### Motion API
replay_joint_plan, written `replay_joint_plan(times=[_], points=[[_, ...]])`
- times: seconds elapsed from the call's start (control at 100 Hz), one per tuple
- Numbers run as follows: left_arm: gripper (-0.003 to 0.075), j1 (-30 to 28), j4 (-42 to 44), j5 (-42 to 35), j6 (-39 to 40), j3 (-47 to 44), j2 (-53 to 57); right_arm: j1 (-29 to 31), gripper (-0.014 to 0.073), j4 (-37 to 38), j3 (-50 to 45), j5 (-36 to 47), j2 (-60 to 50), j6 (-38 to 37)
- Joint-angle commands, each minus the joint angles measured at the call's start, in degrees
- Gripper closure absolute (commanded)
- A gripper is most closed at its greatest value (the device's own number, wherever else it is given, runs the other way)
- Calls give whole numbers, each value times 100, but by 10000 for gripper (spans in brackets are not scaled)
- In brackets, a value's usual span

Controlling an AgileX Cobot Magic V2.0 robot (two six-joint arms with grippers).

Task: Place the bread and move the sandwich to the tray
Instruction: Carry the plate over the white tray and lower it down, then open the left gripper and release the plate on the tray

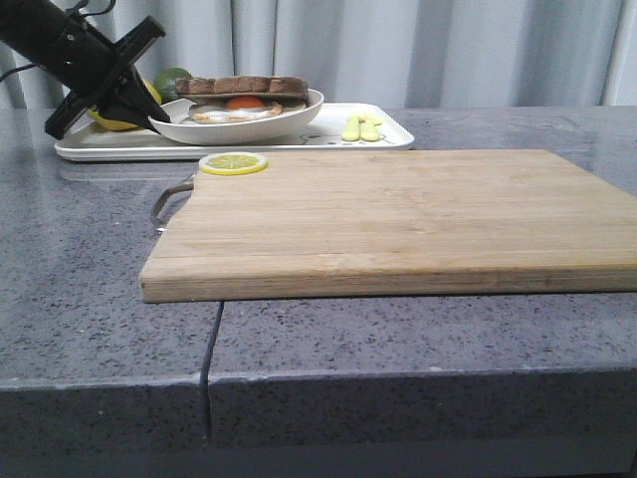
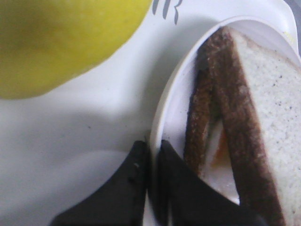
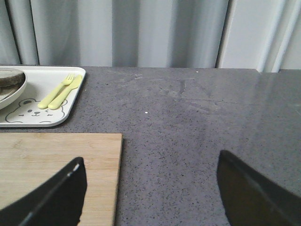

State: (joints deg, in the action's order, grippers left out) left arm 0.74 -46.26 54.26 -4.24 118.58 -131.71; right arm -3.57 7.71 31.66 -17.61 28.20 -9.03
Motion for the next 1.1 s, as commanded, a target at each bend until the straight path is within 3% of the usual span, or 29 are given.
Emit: replay_joint_plan(times=[0.0,0.4,0.73,1.09], points=[[739,56,-587,-113,100,224,368,28,22,81,143,414,0,15],[733,56,-548,-91,193,224,368,28,22,81,143,414,0,15],[558,23,-501,-21,220,224,368,28,22,81,143,420,0,15],[547,-27,-480,87,335,224,378,28,22,81,143,476,0,15]])
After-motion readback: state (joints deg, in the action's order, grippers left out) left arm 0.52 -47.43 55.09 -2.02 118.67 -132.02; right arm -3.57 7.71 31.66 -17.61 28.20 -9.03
